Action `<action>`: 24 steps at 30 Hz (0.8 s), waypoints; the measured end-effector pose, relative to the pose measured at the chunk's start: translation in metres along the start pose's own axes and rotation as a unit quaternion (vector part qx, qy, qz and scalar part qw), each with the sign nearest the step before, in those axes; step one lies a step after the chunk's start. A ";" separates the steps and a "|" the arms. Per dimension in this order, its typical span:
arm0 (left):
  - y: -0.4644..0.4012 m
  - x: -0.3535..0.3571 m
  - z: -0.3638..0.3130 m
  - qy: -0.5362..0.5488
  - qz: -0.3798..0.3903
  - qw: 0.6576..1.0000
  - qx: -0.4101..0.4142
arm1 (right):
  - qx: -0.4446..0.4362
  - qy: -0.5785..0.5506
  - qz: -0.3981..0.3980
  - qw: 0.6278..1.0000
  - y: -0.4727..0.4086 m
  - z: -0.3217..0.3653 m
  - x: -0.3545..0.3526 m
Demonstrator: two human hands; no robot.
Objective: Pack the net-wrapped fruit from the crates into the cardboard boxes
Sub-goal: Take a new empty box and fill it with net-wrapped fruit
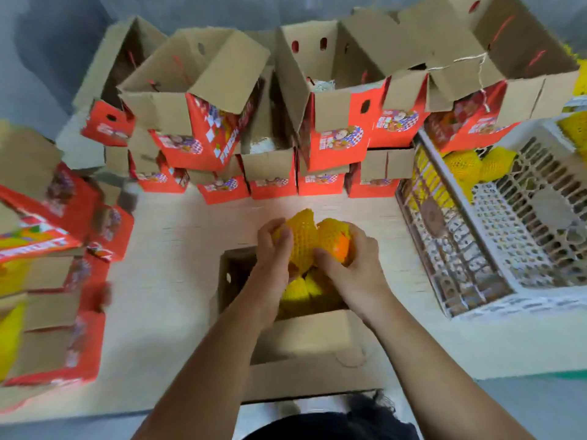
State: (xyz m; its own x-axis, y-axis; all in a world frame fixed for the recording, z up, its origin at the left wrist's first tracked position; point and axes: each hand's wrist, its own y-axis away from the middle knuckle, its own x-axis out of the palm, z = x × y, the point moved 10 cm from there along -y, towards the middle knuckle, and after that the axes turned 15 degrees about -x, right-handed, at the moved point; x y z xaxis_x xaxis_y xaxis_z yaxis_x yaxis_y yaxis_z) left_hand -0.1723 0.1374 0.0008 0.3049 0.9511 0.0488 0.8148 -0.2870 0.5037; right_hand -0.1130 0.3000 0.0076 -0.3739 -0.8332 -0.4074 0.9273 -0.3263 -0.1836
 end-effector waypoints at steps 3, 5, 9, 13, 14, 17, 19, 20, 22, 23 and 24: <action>0.003 -0.030 0.020 -0.121 0.002 0.993 -0.017 | 0.012 -0.011 0.026 1.000 0.008 -0.003 0.027; 0.000 -0.039 0.026 -0.143 0.009 0.990 -0.004 | 0.018 0.000 0.030 0.999 0.010 -0.005 0.029; -0.012 -0.043 0.036 -0.132 0.019 0.991 -0.012 | 0.013 0.144 0.084 0.986 0.002 0.001 0.013; -0.018 -0.040 0.052 -0.121 0.057 0.990 -0.041 | 0.107 0.357 0.347 0.860 0.001 -0.027 0.043; -0.019 -0.040 0.056 -0.116 0.059 0.990 -0.047 | 0.116 0.351 0.416 0.831 0.009 -0.033 0.061; -0.018 -0.038 0.064 -0.104 0.068 0.991 -0.049 | 0.156 0.331 0.554 0.748 0.042 -0.057 0.092; -0.018 -0.038 0.069 -0.109 0.074 0.990 -0.055 | 0.186 0.335 0.567 0.729 0.050 -0.077 0.094; -0.018 -0.038 0.071 -0.117 0.075 0.989 -0.059 | 0.182 0.319 0.558 0.744 0.048 -0.083 0.095; -0.017 -0.038 0.074 -0.120 0.078 0.988 -0.065 | 0.166 0.257 0.484 0.820 0.033 -0.083 0.093; -0.018 -0.040 0.074 -0.118 0.079 0.988 -0.064 | 0.157 0.216 0.414 0.870 0.022 -0.077 0.087; -0.018 -0.040 0.074 -0.115 0.081 0.988 -0.059 | 0.147 0.170 0.326 0.918 0.011 -0.070 0.076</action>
State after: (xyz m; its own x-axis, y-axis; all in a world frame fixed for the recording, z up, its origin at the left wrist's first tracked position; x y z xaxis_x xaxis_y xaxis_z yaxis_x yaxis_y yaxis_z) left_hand -0.1631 0.0959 -0.0739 0.5409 0.8394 -0.0536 0.6870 -0.4042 0.6039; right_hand -0.1327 0.2643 -0.0881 0.3241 -0.7232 -0.6099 0.9028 0.0437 0.4279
